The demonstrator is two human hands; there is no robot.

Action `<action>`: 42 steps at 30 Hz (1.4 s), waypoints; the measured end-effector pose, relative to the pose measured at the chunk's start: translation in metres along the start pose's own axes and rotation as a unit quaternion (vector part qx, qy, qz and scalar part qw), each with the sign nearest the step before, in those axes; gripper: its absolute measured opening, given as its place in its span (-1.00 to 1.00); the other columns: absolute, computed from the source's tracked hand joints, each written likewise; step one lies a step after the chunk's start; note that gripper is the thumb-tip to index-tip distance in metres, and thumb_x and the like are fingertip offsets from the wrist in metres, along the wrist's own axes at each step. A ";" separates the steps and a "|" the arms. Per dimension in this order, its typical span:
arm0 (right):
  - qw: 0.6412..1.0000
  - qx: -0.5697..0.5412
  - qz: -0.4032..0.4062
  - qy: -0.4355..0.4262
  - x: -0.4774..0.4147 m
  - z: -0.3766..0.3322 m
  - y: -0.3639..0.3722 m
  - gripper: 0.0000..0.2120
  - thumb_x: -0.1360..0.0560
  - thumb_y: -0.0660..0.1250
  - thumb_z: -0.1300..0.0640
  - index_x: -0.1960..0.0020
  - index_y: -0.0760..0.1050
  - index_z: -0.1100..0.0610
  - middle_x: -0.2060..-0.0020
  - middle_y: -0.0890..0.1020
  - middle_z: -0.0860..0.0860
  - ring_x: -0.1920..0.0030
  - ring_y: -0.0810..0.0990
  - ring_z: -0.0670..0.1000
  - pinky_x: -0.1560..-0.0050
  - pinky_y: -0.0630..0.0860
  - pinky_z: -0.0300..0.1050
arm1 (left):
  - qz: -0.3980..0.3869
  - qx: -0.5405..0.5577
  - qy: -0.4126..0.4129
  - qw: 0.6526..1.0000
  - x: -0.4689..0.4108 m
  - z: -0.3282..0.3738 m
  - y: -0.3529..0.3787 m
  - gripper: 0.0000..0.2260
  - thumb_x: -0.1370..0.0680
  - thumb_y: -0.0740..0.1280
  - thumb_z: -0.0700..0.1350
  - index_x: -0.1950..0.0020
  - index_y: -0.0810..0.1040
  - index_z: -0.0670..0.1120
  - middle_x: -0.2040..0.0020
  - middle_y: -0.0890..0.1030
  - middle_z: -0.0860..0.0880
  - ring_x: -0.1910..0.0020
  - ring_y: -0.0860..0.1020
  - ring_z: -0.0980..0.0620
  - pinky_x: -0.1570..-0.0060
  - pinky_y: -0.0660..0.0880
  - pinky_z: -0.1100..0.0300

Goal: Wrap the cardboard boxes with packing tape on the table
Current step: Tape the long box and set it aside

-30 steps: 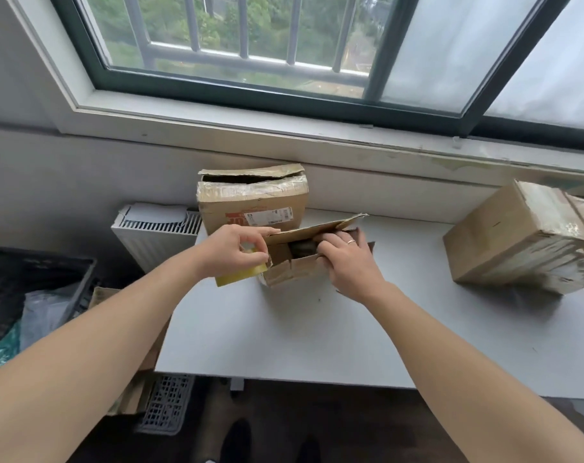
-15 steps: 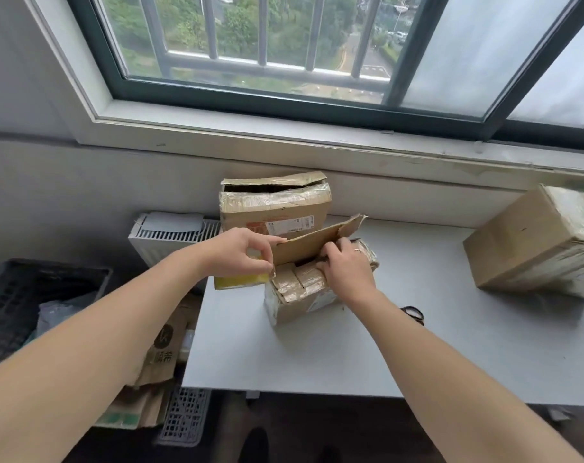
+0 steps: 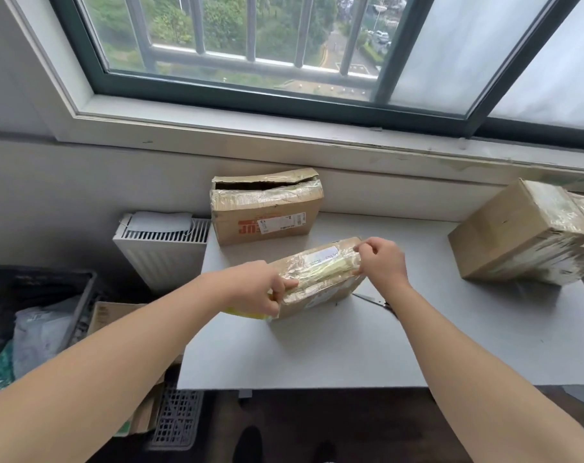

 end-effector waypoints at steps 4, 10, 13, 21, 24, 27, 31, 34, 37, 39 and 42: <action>0.987 0.137 0.070 -0.047 0.001 0.012 -0.002 -0.69 -0.60 0.21 0.16 -0.29 0.58 0.07 -0.19 0.63 0.06 -0.18 0.56 0.16 -0.09 0.47 0.01 | -0.004 -0.036 -0.008 0.999 -0.003 0.004 0.002 -0.88 -0.50 0.32 -0.13 0.20 0.63 -0.02 -0.46 0.37 0.43 0.34 0.52 0.21 0.15 0.56 0.09; 0.914 0.357 -0.159 -0.108 0.024 0.040 0.044 -0.32 -0.69 -0.09 -0.25 -0.67 -0.24 0.00 -0.65 -0.26 0.02 -0.64 -0.29 0.05 -0.58 -0.15 0.32 | 0.002 -0.060 -0.015 0.998 -0.006 -0.002 0.006 -0.88 -0.48 0.30 -0.12 0.21 0.61 -0.03 -0.46 0.31 0.48 0.15 0.58 0.05 0.06 0.60 0.00; 0.909 0.363 -0.182 -0.093 0.023 0.037 0.042 -0.32 -0.69 -0.10 -0.27 -0.67 -0.27 -0.02 -0.64 -0.29 0.00 -0.63 -0.31 0.04 -0.55 -0.13 0.37 | 0.007 -0.070 -0.022 0.997 -0.007 -0.002 0.007 -0.88 -0.46 0.30 -0.11 0.23 0.60 -0.04 -0.44 0.32 0.51 0.20 0.57 0.06 0.10 0.61 -0.02; 0.855 0.470 -0.093 -0.201 0.049 0.033 0.056 -0.36 -0.72 -0.07 -0.17 -0.68 -0.11 0.11 -0.66 -0.01 0.11 -0.65 -0.01 0.16 -0.55 -0.01 0.35 | 0.037 -0.106 -0.046 0.993 -0.013 -0.007 -0.008 -0.85 -0.51 0.29 -0.10 0.21 0.62 -0.06 -0.48 0.35 0.44 0.20 0.53 0.21 0.10 0.62 0.05; 0.853 0.473 -0.064 -0.213 0.055 0.042 0.056 -0.38 -0.70 0.05 -0.14 -0.67 0.05 0.09 -0.63 0.14 0.15 -0.62 0.13 0.20 -0.50 0.14 0.42 | 0.046 -0.106 -0.043 0.992 -0.015 -0.005 -0.011 -0.85 -0.52 0.30 -0.09 0.16 0.64 -0.07 -0.45 0.41 0.40 0.08 0.58 0.12 0.08 0.62 0.06; 0.868 0.444 -0.043 -0.219 0.062 0.053 0.057 -0.41 -0.65 0.22 -0.10 -0.63 0.20 -0.01 -0.58 0.28 0.18 -0.55 0.30 0.24 -0.32 0.42 0.39 | 0.049 -0.100 -0.039 0.993 -0.017 -0.004 -0.009 -0.85 -0.51 0.30 -0.09 0.16 0.65 -0.07 -0.42 0.45 0.39 0.04 0.60 0.09 0.07 0.63 0.04; 0.889 0.407 -0.033 -0.207 0.068 0.055 0.061 -0.41 -0.60 0.32 -0.06 -0.59 0.26 -0.08 -0.53 0.33 0.20 -0.51 0.33 0.25 -0.12 0.57 0.26 | 0.044 -0.056 -0.042 0.997 -0.014 -0.004 0.002 -0.87 -0.48 0.31 -0.12 0.20 0.63 -0.07 -0.42 0.44 0.40 0.06 0.61 0.07 0.06 0.62 0.03; 0.906 0.377 -0.051 -0.184 0.067 0.044 0.060 -0.44 -0.66 0.19 -0.09 -0.62 0.11 -0.17 -0.62 0.14 0.10 -0.61 0.09 0.17 -0.29 0.46 0.22 | 0.048 -0.013 -0.045 0.998 -0.013 -0.005 0.006 -0.89 -0.48 0.33 -0.11 0.24 0.59 -0.06 -0.46 0.40 0.38 0.06 0.63 0.08 0.03 0.60 0.04; 0.928 0.321 -0.077 -0.172 0.060 0.038 0.049 -0.48 -0.67 0.18 -0.09 -0.60 0.18 -0.20 -0.61 0.17 0.00 -0.60 0.09 0.10 -0.37 0.40 0.16 | 0.060 0.029 -0.051 0.996 -0.018 -0.007 0.001 -0.89 -0.46 0.37 -0.10 0.26 0.62 -0.03 -0.45 0.47 0.29 -0.09 0.62 0.12 -0.08 0.59 0.05; 0.966 0.184 -0.061 -0.169 0.051 0.037 0.035 -0.58 -0.66 0.22 0.10 -0.51 0.41 -0.05 -0.50 0.40 0.00 -0.51 0.30 0.08 -0.37 0.42 0.10 | 0.062 0.053 -0.054 0.995 -0.022 -0.008 -0.004 -0.89 -0.48 0.40 -0.08 0.25 0.64 -0.02 -0.42 0.52 0.26 -0.12 0.60 0.18 -0.11 0.57 0.12; 0.992 0.026 0.053 -0.114 0.042 0.036 0.006 -0.65 -0.61 0.19 0.34 -0.31 0.59 0.15 -0.24 0.62 0.05 -0.30 0.53 0.09 -0.29 0.41 -0.14 | 0.059 0.070 -0.047 0.995 -0.021 -0.007 -0.012 -0.85 -0.53 0.44 -0.01 0.21 0.66 0.00 -0.39 0.56 0.22 -0.15 0.51 0.23 -0.14 0.45 0.22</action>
Point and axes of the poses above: each hand's wrist, its own x-axis away from the middle knuckle, its own y-axis out of the palm, z = x × y, the point moved 3 cm from there along -x, towards the middle knuckle
